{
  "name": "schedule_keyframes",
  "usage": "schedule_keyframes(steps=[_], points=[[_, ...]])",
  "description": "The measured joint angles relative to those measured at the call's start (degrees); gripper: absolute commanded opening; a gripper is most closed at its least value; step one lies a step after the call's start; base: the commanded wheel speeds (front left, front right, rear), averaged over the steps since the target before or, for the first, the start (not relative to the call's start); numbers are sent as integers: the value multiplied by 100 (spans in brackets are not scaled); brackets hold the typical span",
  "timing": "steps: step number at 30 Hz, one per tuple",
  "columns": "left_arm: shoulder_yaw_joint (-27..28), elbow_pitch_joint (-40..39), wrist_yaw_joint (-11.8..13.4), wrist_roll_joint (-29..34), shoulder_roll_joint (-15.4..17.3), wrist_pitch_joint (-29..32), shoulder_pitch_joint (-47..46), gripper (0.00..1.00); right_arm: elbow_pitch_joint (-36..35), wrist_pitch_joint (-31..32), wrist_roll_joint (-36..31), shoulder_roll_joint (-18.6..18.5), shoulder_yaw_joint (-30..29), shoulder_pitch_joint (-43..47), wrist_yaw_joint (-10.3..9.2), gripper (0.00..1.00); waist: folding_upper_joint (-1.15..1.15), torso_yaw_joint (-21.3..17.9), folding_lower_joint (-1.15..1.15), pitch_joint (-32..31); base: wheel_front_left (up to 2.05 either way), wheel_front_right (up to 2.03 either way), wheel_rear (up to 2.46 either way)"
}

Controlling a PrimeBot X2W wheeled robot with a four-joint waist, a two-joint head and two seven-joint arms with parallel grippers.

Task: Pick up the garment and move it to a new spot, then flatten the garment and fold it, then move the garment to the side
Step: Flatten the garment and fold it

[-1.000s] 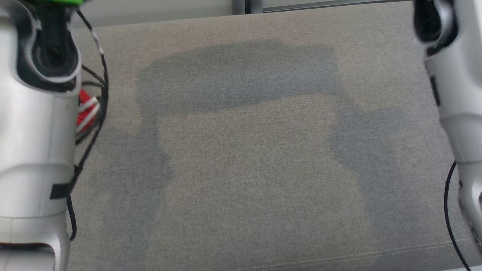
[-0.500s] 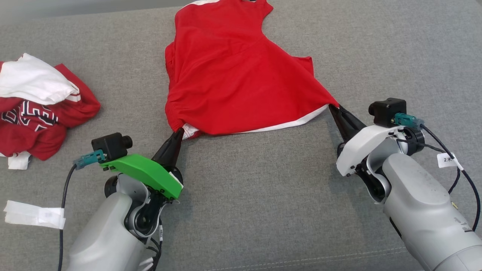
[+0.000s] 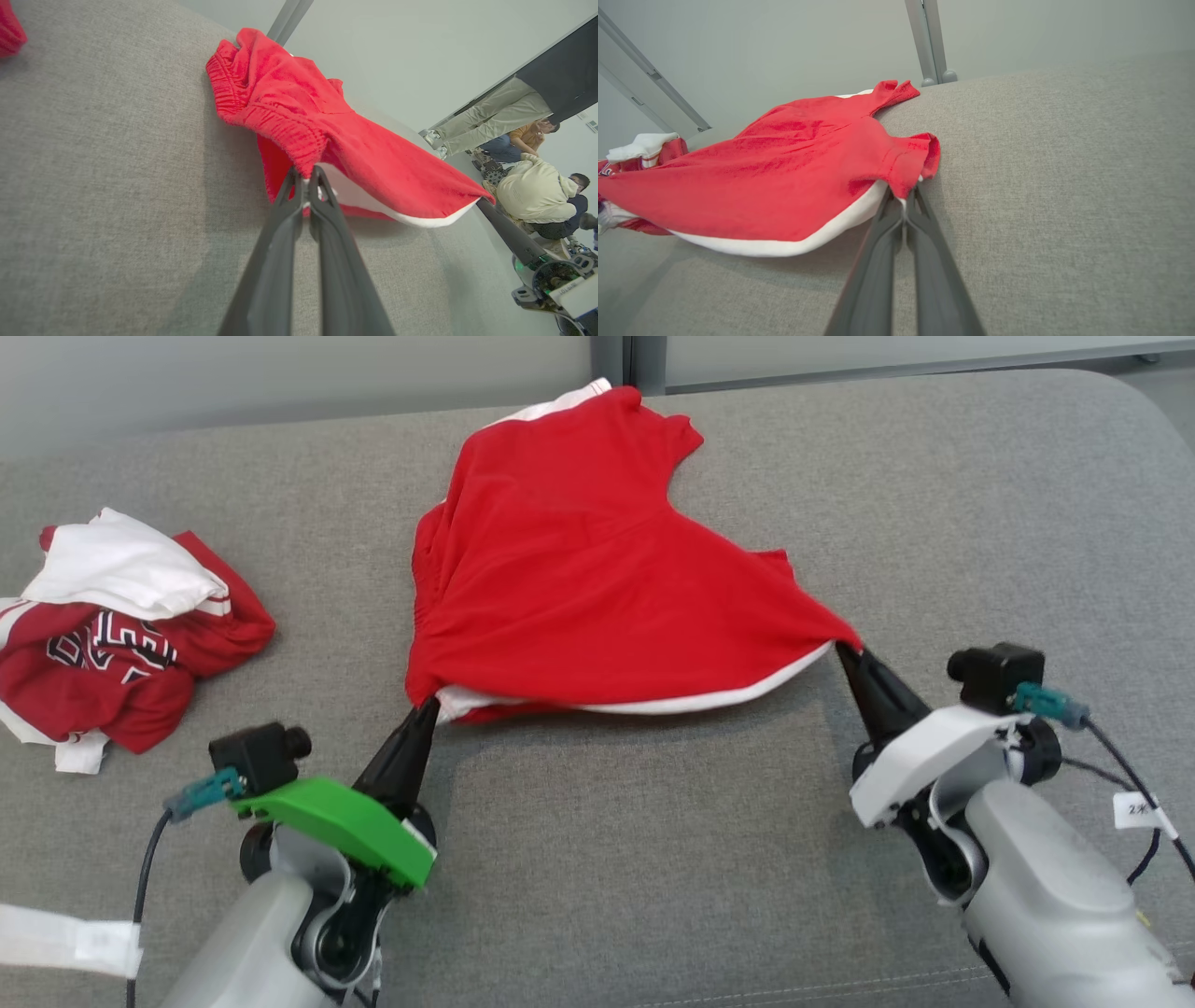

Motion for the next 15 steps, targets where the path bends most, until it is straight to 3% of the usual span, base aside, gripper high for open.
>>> schedule_keyframes(steps=[6,15], points=[[26,-105,0,0,299,-163,805,0,-374,1,166,27,422,733,1,0,0,-48,0,-270,0,0,0],[14,-598,0,-34,313,-296,1553,0,-1127,126,410,-296,931,1442,1,0,0,-202,0,-583,0,0,0]])
